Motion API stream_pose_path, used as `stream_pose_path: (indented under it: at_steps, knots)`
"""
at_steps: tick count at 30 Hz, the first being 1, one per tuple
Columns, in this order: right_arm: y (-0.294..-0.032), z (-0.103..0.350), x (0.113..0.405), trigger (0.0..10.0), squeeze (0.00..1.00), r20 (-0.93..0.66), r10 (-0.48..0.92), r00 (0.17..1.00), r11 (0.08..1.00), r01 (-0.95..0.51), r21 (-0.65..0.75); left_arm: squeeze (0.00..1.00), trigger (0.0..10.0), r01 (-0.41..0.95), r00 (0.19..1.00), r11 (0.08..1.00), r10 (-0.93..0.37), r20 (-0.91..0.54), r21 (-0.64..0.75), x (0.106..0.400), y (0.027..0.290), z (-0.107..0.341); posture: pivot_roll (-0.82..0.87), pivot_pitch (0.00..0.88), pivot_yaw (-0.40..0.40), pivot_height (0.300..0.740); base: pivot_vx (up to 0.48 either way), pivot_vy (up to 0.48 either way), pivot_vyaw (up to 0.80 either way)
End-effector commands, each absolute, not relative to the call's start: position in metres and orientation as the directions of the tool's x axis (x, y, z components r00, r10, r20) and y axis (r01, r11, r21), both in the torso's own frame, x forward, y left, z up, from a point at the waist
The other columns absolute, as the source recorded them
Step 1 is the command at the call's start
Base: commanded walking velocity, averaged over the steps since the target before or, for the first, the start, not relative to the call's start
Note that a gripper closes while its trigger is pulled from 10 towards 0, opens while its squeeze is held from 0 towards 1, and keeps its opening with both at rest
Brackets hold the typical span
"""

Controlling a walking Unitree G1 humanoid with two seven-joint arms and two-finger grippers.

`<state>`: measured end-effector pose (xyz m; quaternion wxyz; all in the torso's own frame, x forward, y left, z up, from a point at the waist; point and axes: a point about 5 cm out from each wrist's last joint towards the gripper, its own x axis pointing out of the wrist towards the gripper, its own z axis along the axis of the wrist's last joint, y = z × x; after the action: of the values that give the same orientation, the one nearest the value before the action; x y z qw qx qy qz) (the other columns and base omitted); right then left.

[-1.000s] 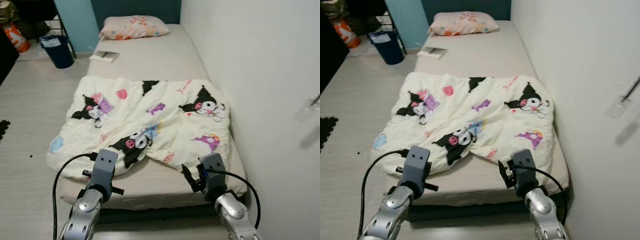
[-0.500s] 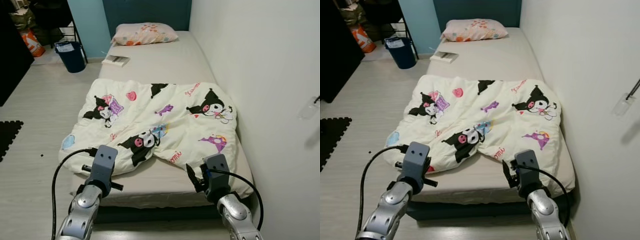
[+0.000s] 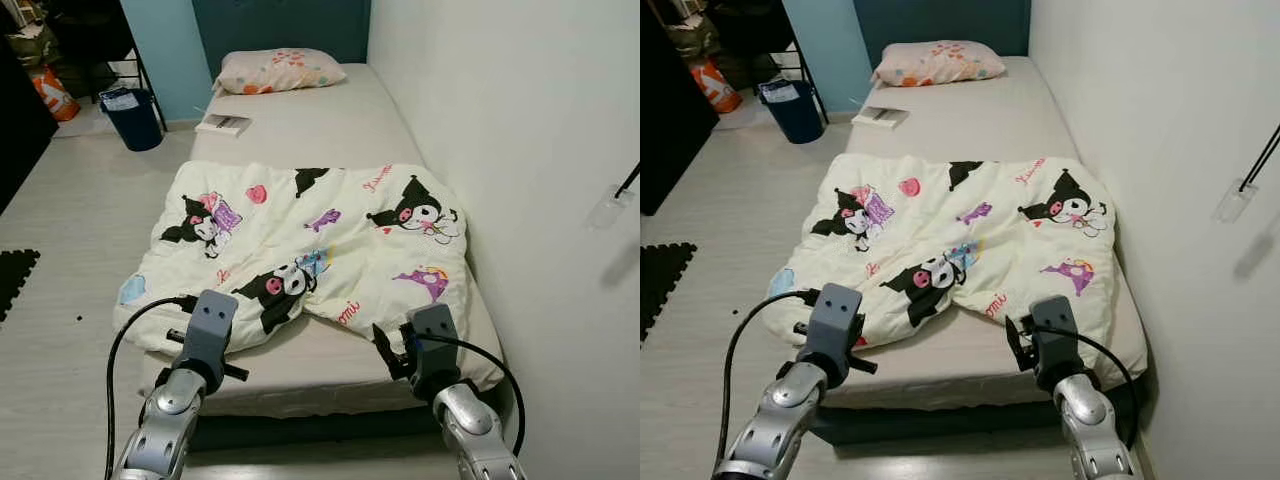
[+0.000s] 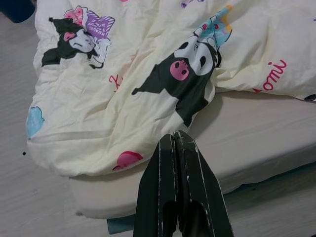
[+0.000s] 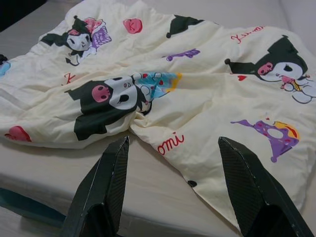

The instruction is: Clean up the room

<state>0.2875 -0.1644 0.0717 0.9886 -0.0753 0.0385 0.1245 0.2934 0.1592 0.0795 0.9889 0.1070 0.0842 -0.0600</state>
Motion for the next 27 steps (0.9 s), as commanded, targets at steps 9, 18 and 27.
stream_pose_path:
  at_steps: [9, 18, 27]
  knots:
    - [-0.165, 0.047, 0.291, 10.0, 0.00, -0.227, 0.153, 0.962, 0.986, -0.164, -0.030, 0.00, 10.0, 0.049, 0.956, 0.976, 0.016, -0.294, 0.212, 0.291, 0.167, 0.056, -0.08, 0.151, 0.060, 0.740, 0.000, 0.000, 0.00]
    - [-0.160, 0.057, 0.304, 10.0, 0.00, -0.190, 0.125, 0.974, 0.991, -0.113, 0.073, 0.00, 10.0, 0.039, 0.973, 0.980, 0.006, -0.231, 0.193, 0.299, 0.164, 0.066, -0.08, 0.148, 0.041, 0.740, 0.000, 0.000, 0.00]
    - [-0.156, 0.069, 0.313, 10.0, 0.00, -0.131, 0.134, 0.982, 0.988, -0.122, 0.092, 0.00, 10.0, 0.012, 0.978, 0.983, 0.026, -0.209, 0.181, 0.301, 0.164, 0.068, -0.09, 0.148, 0.042, 0.710, 0.000, 0.000, 0.00]
